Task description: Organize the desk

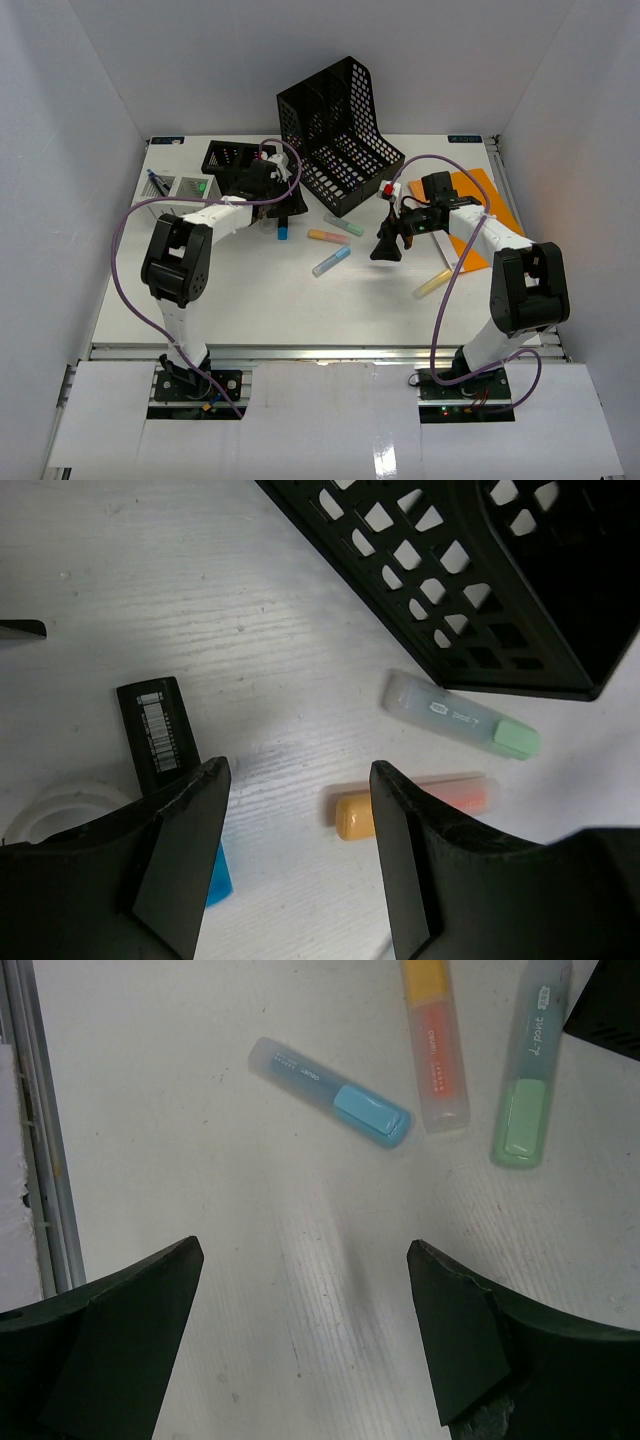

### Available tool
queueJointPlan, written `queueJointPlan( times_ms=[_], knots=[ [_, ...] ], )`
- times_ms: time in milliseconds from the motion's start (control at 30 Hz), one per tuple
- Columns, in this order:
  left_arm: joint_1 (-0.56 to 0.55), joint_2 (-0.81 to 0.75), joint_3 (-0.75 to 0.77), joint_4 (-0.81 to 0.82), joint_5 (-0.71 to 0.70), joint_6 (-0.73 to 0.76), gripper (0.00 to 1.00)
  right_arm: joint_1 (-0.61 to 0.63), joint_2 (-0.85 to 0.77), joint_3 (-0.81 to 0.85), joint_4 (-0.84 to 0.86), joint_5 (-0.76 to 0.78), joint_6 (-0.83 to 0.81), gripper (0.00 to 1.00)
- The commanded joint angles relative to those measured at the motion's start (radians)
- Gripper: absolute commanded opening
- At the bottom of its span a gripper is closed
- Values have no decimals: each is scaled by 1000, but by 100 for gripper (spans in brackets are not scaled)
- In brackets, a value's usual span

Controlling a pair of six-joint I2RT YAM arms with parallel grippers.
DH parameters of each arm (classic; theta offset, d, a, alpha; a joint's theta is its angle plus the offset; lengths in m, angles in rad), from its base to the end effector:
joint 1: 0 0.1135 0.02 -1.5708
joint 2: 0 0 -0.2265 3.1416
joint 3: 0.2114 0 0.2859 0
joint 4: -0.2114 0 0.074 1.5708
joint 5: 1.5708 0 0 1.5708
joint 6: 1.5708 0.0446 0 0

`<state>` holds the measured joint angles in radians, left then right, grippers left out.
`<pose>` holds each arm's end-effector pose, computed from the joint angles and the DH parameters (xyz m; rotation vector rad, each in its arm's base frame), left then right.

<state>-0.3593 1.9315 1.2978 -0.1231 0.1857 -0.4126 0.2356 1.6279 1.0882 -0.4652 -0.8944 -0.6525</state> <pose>0.4150 -0.1647 0.1273 0.0322 2.3896 -0.5935 0.3402 0.1174 0.1614 -1.2566 1.9072 0.9253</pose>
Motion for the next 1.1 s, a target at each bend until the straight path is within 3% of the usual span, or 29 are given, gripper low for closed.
queueJointPlan(
  times_ms=[0,133,900,1067],
  knots=[
    [-24,30,84,-108,-167,47,70,-4,13,-1,17,-31,5,89],
    [-32,53,110,-128,-247,63,71,-5,15,-2,16,-31,5,90],
    [-33,102,103,-171,-338,86,72,-7,16,-2,16,-35,4,89],
    [-33,112,83,-175,-323,78,63,-7,13,-2,16,-35,5,90]
  ],
)
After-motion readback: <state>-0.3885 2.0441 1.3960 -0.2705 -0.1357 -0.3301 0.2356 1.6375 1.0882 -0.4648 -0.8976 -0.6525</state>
